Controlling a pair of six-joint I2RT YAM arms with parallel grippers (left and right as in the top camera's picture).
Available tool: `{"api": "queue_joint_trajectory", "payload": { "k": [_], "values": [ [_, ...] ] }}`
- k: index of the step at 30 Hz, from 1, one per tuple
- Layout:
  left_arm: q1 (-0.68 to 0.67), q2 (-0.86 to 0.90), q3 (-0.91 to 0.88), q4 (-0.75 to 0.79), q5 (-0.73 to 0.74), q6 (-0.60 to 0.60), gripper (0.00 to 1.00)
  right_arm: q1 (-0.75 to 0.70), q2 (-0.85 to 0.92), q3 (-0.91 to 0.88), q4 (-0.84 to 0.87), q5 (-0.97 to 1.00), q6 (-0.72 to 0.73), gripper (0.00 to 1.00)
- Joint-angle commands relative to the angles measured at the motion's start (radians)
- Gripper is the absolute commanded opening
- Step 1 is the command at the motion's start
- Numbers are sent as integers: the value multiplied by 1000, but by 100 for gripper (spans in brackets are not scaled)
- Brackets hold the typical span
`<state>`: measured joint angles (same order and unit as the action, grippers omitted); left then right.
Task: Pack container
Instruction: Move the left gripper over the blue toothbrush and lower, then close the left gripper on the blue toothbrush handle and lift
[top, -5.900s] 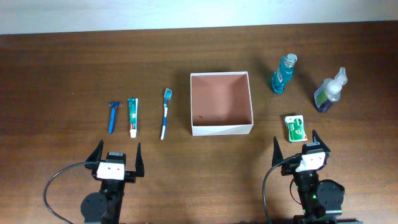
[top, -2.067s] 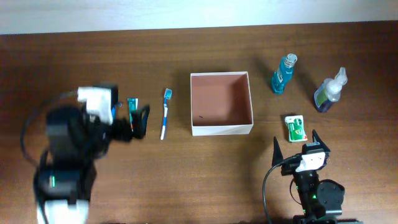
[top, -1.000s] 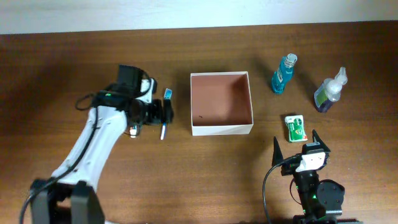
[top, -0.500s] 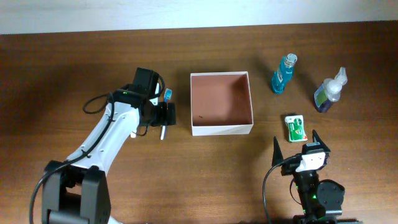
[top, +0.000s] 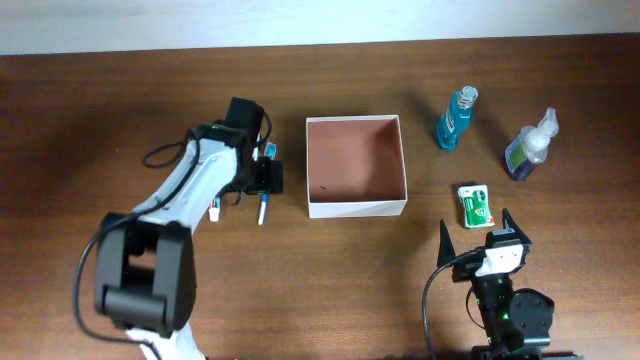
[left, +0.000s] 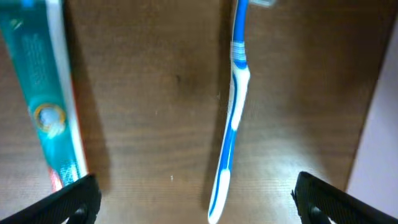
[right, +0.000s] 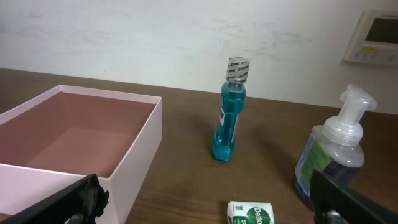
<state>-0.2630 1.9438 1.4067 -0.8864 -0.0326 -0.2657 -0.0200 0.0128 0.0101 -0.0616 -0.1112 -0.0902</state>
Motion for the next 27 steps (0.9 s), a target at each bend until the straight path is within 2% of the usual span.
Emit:
{"api": "queue_joint_trajectory", "payload": {
  "k": [1,27],
  "values": [
    [-9,37,74,-8,-17,5,100,-6,-9,-5,-6,-9,-7,98],
    [-24,119,84,8,-69,-37,99,-6,-9,-5,-6,-9,-7,98]
  ]
}}
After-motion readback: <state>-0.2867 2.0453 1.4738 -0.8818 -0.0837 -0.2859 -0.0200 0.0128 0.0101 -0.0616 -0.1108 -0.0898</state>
